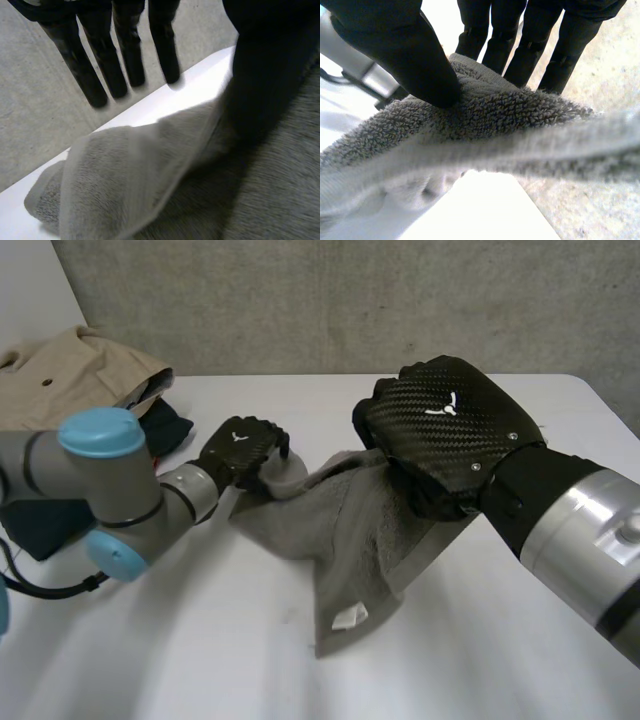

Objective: Fold the laundry.

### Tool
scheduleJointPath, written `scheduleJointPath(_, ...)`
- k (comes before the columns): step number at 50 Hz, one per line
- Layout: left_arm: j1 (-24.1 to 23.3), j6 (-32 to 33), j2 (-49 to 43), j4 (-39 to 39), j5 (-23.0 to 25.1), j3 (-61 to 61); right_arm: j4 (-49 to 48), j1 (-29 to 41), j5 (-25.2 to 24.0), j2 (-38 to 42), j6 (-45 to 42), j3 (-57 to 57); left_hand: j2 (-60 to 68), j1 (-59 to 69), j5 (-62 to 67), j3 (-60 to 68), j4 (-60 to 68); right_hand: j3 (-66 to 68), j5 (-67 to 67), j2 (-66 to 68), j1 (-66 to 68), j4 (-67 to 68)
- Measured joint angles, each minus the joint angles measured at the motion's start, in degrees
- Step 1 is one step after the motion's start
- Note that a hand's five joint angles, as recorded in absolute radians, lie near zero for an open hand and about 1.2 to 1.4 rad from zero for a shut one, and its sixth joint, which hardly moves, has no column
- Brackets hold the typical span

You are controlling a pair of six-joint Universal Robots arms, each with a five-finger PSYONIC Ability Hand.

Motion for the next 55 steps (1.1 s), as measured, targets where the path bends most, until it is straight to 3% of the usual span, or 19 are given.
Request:
scheduleJointPath(3, -1.29, -1.20, -1.53, 1.63, -1.49, 1.41, 0.68, 0.46, 0.11, -0.93, 0.14, 0.06, 20.57, 21.04, 20.87, 20.54, 21.11, 0.00, 0.00, 0.00, 0.00, 0.00)
scheduleJointPath(6, -2.15, -1.93, -2.33, 2.98, -3.59, 1.87, 1.06, 0.20, 0.36, -1.05, 0.28, 0.06, 27.19, 22.62, 25.98, 27.19, 28.48, 0.00, 0.00, 0.00, 0.00, 0.00)
scheduleJointPath(14, -2.75, -1.79, 1.06, 4.19, -8.48, -1.76, 1.88, -4.57, 2.16, 0.89, -2.36, -0.41, 27.46, 22.62, 25.98, 27.40, 28.73, 0.00, 0.00, 0.00, 0.00, 0.02)
scheduleJointPath(22, -1.10, -0.07, 19.95, 4.22, -11.13, -11.89, 3.00, -13.74, 5.58, 8.03, -10.98, -2.69, 27.61, 22.62, 25.98, 27.65, 28.76, 0.21, 0.00, 0.16, 0.00, 0.22)
scheduleJointPath(28, -1.22, 0.49, 35.09, 3.79, -11.39, -20.31, 2.94, -15.37, 6.82, 13.82, -15.00, -5.83, 27.63, 22.62, 25.98, 27.67, 28.96, 0.21, 0.00, 0.16, 0.00, 0.22)
scheduleJointPath(32, -1.71, 1.38, 38.30, 3.54, -11.67, -23.42, 2.63, -15.27, 6.90, 18.22, -16.27, -8.19, 27.63, 22.62, 25.98, 27.67, 28.97, 0.21, 0.00, 0.16, 0.00, 0.22)
scheduleJointPath(38, -2.50, 9.39, 29.71, 3.58, -13.60, -18.74, 0.03, -14.85, 7.95, 25.75, -17.82, -14.20, 27.69, 22.62, 25.98, 27.73, 28.99, 0.21, 0.10, 0.16, 0.00, 0.22)
scheduleJointPath(41, -2.78, 16.80, 20.69, 3.79, -15.79, -11.04, -3.84, -14.51, 10.10, 30.91, -18.58, -19.70, 27.71, 22.62, 25.98, 27.74, 28.99, 0.21, 0.59, 0.16, 0.00, 0.24)
scheduleJointPath(48, -3.02, 29.74, 2.68, 7.51, -19.27, 15.14, -33.67, -14.11, 16.99, 37.19, -19.65, -30.70, 27.78, 22.62, 25.98, 27.85, 29.04, 0.46, 0.62, 0.17, 0.17, 0.36)
scheduleJointPath(52, -2.91, 28.59, -0.13, 15.90, -17.95, 27.06, -48.44, -14.02, 18.39, 38.04, -20.87, -32.61, 27.81, 22.62, 25.98, 27.90, 29.20, 0.57, 1.75, 0.17, 1.41, 0.37)
scheduleJointPath(55, -2.88, 25.58, 1.28, 20.73, -16.65, 29.46, -52.08, -13.98, 18.35, 37.91, -21.44, -32.38, 27.81, 22.62, 25.98, 27.90, 29.20, 0.57, 1.98, 0.17, 1.47, 0.38)
